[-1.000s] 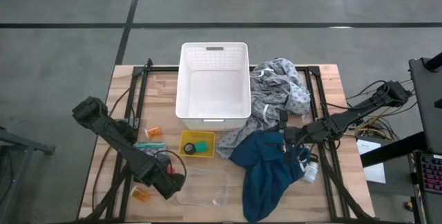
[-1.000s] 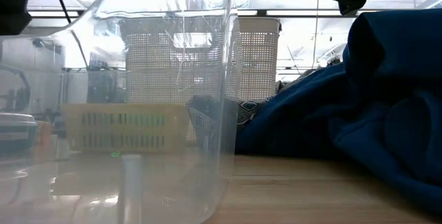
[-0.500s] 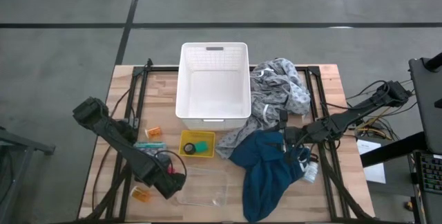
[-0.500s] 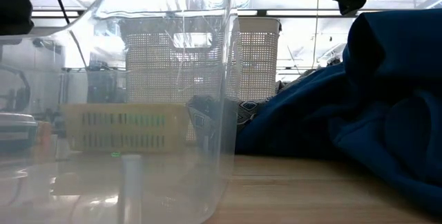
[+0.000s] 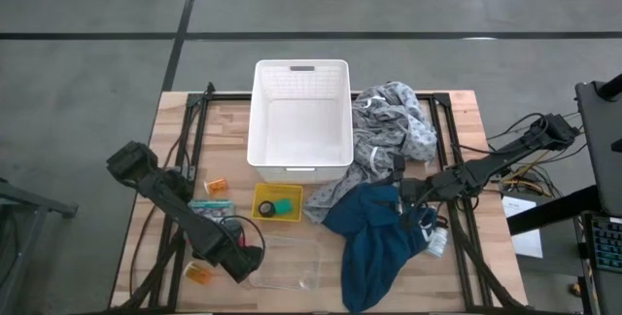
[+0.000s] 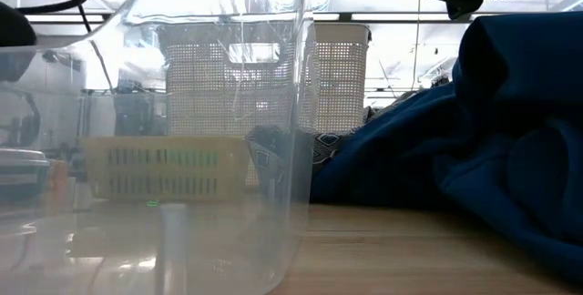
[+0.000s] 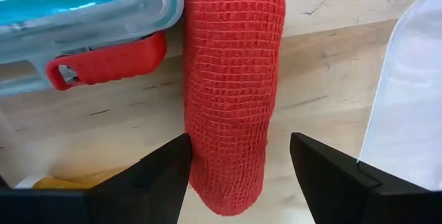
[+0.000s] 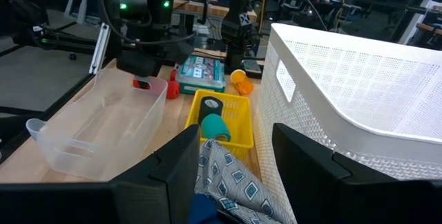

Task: Pick & Place Medicine items
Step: Put the red bandage into the yellow bin

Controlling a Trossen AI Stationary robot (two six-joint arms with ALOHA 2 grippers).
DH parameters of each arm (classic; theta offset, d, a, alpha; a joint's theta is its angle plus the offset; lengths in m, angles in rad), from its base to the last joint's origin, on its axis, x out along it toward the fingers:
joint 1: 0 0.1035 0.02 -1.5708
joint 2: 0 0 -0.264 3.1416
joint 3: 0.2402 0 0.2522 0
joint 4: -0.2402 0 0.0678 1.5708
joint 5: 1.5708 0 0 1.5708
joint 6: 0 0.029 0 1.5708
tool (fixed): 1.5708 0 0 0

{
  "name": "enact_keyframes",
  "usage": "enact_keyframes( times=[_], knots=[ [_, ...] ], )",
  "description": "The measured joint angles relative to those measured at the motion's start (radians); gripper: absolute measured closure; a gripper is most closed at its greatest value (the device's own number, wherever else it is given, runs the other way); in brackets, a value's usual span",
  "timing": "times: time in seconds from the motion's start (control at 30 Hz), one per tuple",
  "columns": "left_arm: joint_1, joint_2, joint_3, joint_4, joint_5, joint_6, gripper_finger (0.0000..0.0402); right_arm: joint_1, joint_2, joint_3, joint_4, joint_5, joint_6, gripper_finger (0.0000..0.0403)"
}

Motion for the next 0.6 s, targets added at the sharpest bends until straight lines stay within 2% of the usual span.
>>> enact_keyframes(
  times=[0.6],
  knots=[
    [0.000,0.003,-0.051,0.063,0.000,-0.024,0.0154,0.000,0.000,0.000,0.000,0.000,0.000,0.0223]
  ],
)
